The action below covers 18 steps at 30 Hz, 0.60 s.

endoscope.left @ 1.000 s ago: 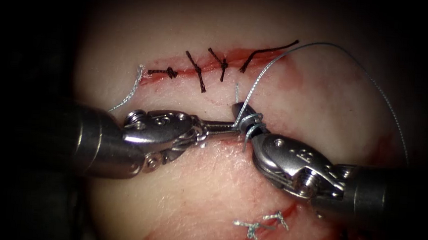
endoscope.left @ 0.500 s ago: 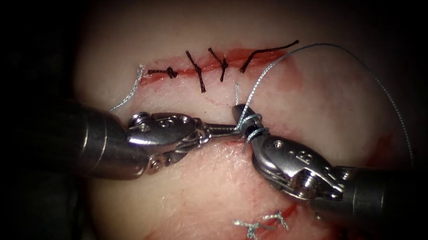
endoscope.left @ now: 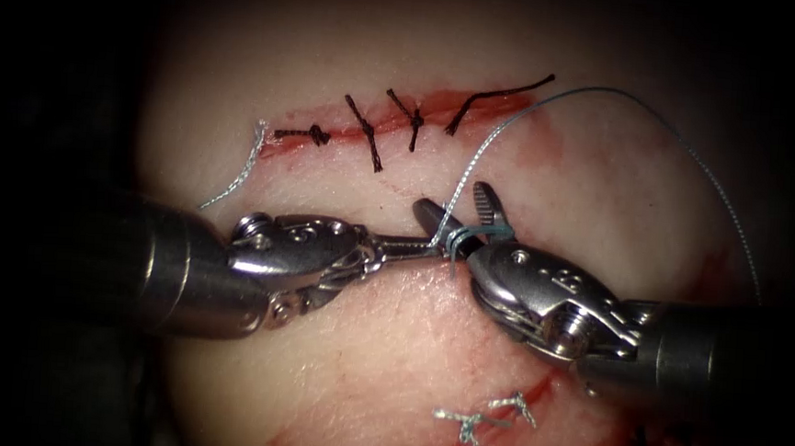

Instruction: Wound Closure

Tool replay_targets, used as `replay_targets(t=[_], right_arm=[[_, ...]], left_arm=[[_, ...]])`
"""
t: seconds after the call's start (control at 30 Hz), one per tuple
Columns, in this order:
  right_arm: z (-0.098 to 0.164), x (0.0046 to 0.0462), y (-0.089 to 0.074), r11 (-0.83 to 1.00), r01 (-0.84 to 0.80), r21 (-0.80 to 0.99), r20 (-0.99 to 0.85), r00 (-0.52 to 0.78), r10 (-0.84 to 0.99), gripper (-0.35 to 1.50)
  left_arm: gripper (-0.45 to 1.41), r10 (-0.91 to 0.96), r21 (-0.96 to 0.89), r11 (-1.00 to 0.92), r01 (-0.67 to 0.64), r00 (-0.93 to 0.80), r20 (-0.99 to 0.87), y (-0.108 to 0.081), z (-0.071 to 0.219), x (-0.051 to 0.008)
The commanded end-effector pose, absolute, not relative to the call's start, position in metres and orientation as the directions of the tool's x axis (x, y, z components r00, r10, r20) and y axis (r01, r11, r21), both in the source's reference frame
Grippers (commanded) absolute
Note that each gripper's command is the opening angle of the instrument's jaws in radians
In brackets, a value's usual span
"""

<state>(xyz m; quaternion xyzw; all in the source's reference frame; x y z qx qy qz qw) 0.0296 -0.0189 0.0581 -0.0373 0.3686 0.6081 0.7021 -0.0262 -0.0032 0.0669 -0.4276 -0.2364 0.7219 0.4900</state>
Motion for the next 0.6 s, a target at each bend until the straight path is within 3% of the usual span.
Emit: replay_targets(t=[0.03, 0.23, 0.37, 0.6], right_arm=[[0.0584, 0.0306, -0.0188, 0.256, -0.882, 0.395, -0.556, -0.007, 0.831, 0.71], [0.0586, 0.0311, -0.0189, 0.255, -0.875, 0.41, -0.54, -0.008, 0.842, 0.56], [0.0584, 0.0309, -0.0197, 0.249, -0.878, 0.409, -0.515, 0.004, 0.857, 0.67], [0.0583, 0.0309, -0.0206, 0.258, -0.876, 0.407, -0.508, 0.018, 0.861, 0.64]], left_arm=[[-0.45, 0.909, -0.76, -0.408, -0.506, -0.154, -0.386, -0.0035, 0.0674, -0.0268], [-0.45, 0.912, -0.764, -0.404, -0.503, -0.154, -0.38, -0.0036, 0.0674, -0.0269], [-0.45, 0.919, -0.772, -0.39, -0.502, -0.152, -0.365, -0.0037, 0.0675, -0.0269], [-0.45, 0.932, -0.791, -0.359, -0.495, -0.148, -0.33, -0.0042, 0.0675, -0.0271]])
